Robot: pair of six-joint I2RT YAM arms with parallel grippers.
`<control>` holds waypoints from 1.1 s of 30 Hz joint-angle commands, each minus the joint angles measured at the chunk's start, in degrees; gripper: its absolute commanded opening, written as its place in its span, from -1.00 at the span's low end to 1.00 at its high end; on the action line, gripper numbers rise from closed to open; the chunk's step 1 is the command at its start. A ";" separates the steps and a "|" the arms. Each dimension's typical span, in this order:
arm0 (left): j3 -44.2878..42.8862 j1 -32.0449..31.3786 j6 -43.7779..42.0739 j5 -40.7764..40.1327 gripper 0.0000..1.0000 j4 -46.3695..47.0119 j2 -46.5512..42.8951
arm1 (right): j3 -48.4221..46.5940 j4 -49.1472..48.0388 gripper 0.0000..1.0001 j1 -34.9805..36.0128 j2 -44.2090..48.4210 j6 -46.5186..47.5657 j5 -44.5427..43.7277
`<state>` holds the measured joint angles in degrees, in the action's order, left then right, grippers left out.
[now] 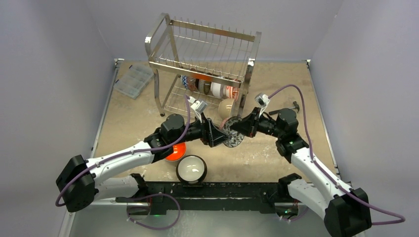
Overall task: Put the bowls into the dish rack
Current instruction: Place the bowl in the dish rack.
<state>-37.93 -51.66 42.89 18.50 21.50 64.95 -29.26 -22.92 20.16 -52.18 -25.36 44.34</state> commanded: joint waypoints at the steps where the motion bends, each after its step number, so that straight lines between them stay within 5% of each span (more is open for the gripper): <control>1: -0.43 -0.43 0.69 3.00 -0.49 5.45 1.06 | -2.68 -3.36 -1.00 -0.24 0.23 -0.85 -0.67; 6: -0.17 -0.19 1.99 2.27 -1.00 5.65 1.92 | -2.55 -2.57 -0.83 -0.21 0.36 -0.76 -1.02; 13: 2.20 3.01 5.39 3.77 -1.00 8.11 2.35 | -2.44 -1.64 0.16 -0.26 -0.34 -1.63 -1.95; 17: 5.13 7.42 8.28 6.17 -1.00 10.95 2.24 | -2.27 -0.71 0.52 -0.26 -0.59 -1.47 -2.95; 33: 12.27 19.41 15.99 7.76 -1.00 21.00 3.15 | -3.03 4.45 0.91 -0.24 -0.61 0.36 -7.77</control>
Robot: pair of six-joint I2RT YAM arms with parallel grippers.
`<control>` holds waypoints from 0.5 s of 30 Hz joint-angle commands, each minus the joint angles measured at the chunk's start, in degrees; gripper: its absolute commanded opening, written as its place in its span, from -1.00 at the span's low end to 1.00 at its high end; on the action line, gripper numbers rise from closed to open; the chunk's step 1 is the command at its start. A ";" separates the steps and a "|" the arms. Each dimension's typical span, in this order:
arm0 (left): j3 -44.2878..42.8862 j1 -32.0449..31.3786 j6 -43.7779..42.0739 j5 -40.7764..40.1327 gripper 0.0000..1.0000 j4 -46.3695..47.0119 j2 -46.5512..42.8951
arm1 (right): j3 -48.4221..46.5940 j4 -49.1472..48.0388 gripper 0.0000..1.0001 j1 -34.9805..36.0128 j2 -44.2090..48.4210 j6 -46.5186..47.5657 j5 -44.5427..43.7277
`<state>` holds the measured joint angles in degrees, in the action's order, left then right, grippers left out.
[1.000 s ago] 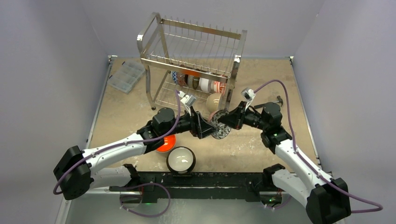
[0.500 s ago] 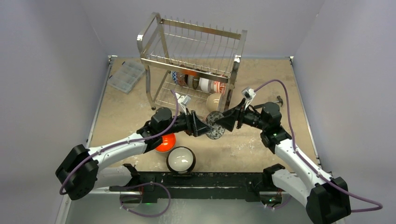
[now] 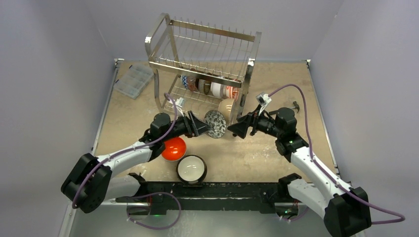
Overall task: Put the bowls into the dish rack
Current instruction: Place the bowl in the dish rack.
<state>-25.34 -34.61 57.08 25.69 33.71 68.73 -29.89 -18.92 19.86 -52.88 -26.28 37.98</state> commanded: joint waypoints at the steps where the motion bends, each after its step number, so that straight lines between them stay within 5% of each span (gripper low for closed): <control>1: -0.32 2.80 1.21 0.17 -1.00 8.85 -0.88 | -2.26 0.29 0.93 0.04 0.06 1.48 -1.30; 15: -4.25 3.76 -22.07 -21.68 -1.00 -1.68 -6.76 | -1.18 -1.33 0.98 0.06 0.68 1.11 -0.89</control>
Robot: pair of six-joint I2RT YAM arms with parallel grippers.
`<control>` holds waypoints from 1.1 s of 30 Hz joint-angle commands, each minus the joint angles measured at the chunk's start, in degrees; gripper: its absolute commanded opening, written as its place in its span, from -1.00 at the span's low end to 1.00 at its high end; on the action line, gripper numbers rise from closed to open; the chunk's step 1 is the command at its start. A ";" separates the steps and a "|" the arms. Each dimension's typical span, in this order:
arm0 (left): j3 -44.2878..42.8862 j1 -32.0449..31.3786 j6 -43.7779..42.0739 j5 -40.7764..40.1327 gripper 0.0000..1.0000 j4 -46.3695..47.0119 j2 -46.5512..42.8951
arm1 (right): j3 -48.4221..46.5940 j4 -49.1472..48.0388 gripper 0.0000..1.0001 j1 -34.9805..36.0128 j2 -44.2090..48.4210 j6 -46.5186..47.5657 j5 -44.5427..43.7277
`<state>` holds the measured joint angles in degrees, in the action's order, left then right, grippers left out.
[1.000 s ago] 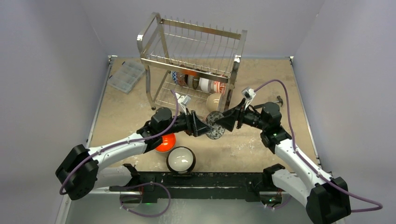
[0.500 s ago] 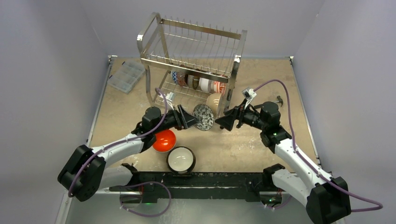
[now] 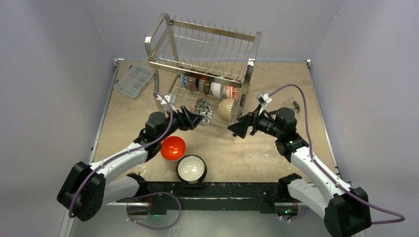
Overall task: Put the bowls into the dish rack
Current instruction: Place the bowl in the dish rack.
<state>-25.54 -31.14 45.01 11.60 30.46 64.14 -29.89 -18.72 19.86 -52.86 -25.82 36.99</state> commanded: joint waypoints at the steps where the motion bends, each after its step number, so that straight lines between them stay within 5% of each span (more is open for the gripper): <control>1: -4.34 0.29 -11.37 -8.83 -1.00 1.44 -1.99 | -1.10 -1.65 0.98 0.01 0.59 0.55 0.22; 11: -8.70 0.30 -19.71 -14.31 -1.00 2.26 4.07 | -1.87 -0.80 0.97 0.01 -0.39 0.88 0.74; 22: -8.19 0.30 -24.85 -13.82 -1.00 12.22 9.22 | -1.69 0.17 0.98 0.01 0.74 0.94 0.36; 33: -11.88 0.24 -27.30 -11.91 -1.00 12.71 17.24 | -2.45 2.02 0.98 0.01 0.97 2.22 0.02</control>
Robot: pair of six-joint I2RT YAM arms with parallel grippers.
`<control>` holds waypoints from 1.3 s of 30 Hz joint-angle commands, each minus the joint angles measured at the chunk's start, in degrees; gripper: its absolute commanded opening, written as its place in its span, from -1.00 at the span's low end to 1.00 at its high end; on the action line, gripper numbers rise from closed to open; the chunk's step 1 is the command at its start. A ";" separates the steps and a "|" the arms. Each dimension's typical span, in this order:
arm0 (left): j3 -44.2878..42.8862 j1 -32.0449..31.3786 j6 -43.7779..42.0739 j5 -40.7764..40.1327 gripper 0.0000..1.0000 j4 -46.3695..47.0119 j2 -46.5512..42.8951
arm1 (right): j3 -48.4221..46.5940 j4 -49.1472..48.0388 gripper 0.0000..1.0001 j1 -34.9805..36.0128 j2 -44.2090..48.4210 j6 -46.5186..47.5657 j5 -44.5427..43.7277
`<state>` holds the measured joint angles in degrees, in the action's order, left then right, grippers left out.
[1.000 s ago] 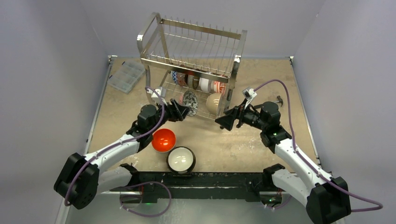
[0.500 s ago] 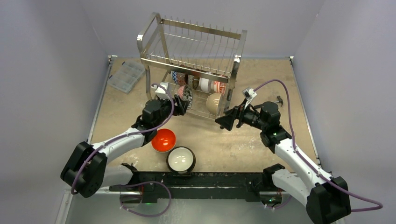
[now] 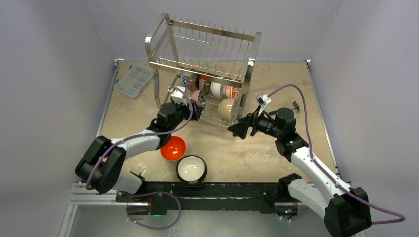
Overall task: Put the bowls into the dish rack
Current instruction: Place the bowl in the dish rack.
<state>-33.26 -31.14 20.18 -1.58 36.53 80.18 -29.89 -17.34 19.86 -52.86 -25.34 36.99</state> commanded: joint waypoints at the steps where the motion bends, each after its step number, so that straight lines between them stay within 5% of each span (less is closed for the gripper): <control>1: -4.68 0.20 -2.59 1.19 -1.00 6.45 1.81 | -2.43 0.75 0.98 0.03 0.94 1.72 -0.06; 12: -8.23 -0.54 -2.81 4.86 -1.00 4.34 5.70 | -2.84 1.43 0.98 0.01 0.24 1.91 -0.25; 39: -12.40 -7.45 -9.41 -8.00 -1.00 -1.97 12.57 | -2.81 3.01 0.98 0.02 0.77 3.05 -0.27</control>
<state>-42.06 -37.52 12.64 -6.83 32.42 91.53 -30.30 -13.63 19.86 -52.84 -23.38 36.95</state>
